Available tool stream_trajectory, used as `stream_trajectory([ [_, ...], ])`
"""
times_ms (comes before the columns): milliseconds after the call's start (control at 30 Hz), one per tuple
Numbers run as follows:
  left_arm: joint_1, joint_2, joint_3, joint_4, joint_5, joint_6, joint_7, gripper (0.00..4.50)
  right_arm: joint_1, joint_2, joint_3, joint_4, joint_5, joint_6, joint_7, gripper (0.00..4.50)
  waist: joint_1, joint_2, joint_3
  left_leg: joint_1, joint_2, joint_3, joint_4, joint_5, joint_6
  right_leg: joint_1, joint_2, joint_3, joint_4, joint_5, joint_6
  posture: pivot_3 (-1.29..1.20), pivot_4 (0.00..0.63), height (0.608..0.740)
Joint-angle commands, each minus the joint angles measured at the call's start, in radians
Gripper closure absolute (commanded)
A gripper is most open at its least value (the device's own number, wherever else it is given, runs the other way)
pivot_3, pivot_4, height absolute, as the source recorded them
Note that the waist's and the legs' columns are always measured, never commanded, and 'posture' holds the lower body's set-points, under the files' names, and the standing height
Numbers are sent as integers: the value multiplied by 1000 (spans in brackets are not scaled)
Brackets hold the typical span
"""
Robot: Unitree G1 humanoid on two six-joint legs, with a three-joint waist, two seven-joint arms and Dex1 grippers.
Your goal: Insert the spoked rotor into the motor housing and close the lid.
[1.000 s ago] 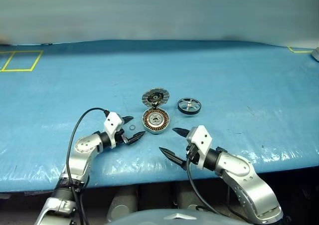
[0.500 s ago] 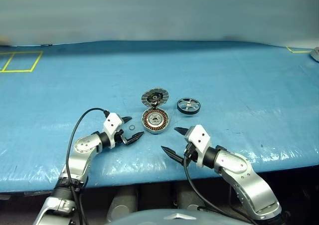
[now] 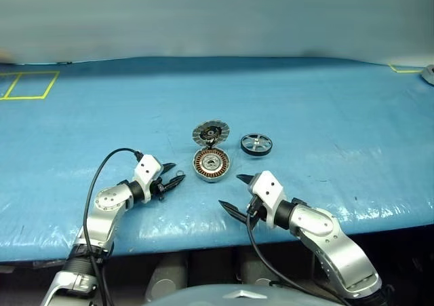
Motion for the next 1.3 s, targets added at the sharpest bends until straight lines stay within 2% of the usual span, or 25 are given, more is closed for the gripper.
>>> stream_trajectory([
  [33, 25, 0, -29, 66, 33, 12, -2, 2950, -12, -1, 0, -30, 1, 0, -7, 53, 1, 0, 0, 0, 0, 0, 0, 0, 0, 0, 0, 0, 0, 0, 0, 0, 150, 740],
  [133, 19, 0, -44, 83, 46, -10, -11, 3862, -12, -3, 4, -32, -3, 3, -11, 53, 2, 0, -1, 1, 0, 0, 0, 0, 0, 0, 0, 0, 0, 0, 0, 0, 150, 740],
  [367, 17, 0, -48, 90, 34, -13, -39, 3867, -8, -5, 10, -31, -11, 2, -16, 53, 2, 1, -1, 3, 0, 0, 0, 0, 0, 1, -1, 0, -1, 0, 0, 0, 150, 740],
  [600, 15, -8, 6, 59, 0, -30, -13, 3867, -2, 5, 1, -31, -4, -10, -27, 53, 2, 1, -1, 3, 0, 0, -1, -1, 1, 1, -1, 0, -3, 0, 0, 0, 150, 740],
  [767, 8, -3, 32, -53, -90, -37, -86, 3867, 5, 17, -27, -40, 34, -27, -19, 53, 1, -1, 0, 1, 0, 0, -1, -1, 1, 1, 0, 0, -3, 0, 0, 0, 150, 740],
  [900, -9, 10, 22, -165, -144, 12, -142, 3867, 9, 19, -39, -41, 65, -32, -4, 53, 4, -2, 0, -7, 0, -1, 0, 0, 1, -3, 0, -1, -2, 1, 1, 0, 150, 740],
  [1100, -72, -11, -4, -258, -200, 73, -180, 3867, 9, 31, -44, -35, 80, -39, -11, 53, 3, -2, 1, -8, -1, -1, 0, 0, 1, -2, 0, -1, -4, 1, 1, 0, 150, 740],
  [1300, -177, -81, -103, -172, -66, 29, -111, 3867, 15, 41, -45, -24, 69, -46, -33, 53, 4, -2, 1, -7, -2, -1, 1, 0, 1, -1, 1, -1, -4, 1, 2, 0, 150, 740],
])
